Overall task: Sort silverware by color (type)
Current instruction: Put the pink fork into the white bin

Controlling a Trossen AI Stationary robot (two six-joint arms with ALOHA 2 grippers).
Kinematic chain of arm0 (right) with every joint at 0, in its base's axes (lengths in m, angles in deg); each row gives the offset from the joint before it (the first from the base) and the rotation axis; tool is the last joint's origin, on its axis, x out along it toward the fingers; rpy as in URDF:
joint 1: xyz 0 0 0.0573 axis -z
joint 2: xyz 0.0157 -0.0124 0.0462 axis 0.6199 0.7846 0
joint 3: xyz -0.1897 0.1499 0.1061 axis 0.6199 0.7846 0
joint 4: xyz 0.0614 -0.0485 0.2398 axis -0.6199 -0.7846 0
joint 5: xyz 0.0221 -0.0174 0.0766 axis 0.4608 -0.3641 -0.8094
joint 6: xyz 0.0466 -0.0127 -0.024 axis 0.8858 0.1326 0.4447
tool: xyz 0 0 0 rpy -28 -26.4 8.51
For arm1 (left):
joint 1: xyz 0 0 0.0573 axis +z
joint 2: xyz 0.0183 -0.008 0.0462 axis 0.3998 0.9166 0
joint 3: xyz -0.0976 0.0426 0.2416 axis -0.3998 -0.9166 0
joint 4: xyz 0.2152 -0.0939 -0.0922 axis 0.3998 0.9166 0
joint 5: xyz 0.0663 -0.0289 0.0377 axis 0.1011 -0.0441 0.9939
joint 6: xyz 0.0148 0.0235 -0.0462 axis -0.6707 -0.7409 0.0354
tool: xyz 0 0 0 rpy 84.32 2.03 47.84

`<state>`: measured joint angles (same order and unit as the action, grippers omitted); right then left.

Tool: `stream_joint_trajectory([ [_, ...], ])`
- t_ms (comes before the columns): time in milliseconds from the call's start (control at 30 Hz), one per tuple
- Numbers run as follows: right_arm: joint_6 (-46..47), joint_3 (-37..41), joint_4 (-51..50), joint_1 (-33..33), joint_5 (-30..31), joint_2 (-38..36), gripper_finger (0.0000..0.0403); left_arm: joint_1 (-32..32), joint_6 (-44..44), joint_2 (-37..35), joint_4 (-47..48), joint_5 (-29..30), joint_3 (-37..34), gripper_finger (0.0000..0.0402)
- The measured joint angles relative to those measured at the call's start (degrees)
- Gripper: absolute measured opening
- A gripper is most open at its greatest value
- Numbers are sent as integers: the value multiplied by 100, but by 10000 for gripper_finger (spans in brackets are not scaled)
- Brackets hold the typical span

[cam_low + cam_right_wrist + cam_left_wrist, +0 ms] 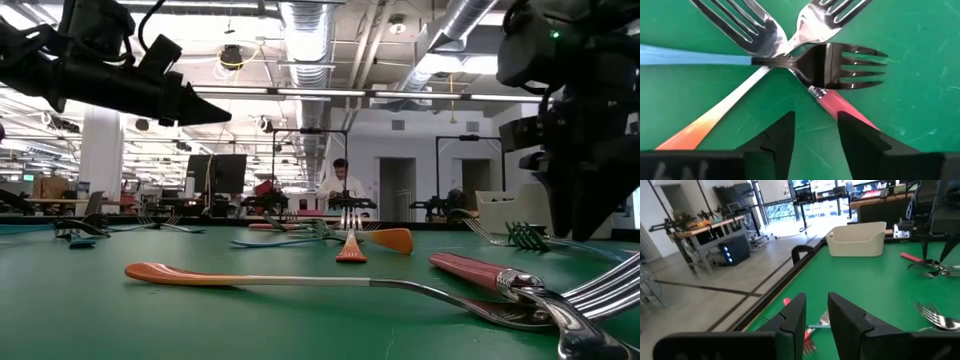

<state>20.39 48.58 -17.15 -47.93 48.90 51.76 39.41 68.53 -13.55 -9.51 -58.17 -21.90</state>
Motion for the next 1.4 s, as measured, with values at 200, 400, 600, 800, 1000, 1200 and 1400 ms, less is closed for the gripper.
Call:
stream_joint_trajectory([
  [200,-29,-266,-226,71,102,174,219,-98,48,73,28,338,0,84],
  [400,-591,-705,-639,64,495,179,219,-104,-183,73,32,477,0,85],
  [600,-925,-701,-649,366,395,176,219,-101,-595,70,-12,713,0,85],
  [800,-1048,-648,-511,569,363,275,218,-101,-904,70,-12,722,0,85],
  [1000,-1111,-666,-432,489,309,922,218,-101,-754,70,56,722,0,85],
  [1200,-1160,-694,-451,368,254,1222,210,-82,-807,70,32,750,0,84],
  [1400,-1189,-690,-380,482,-73,984,140,32,-861,70,32,769,0,84],
])
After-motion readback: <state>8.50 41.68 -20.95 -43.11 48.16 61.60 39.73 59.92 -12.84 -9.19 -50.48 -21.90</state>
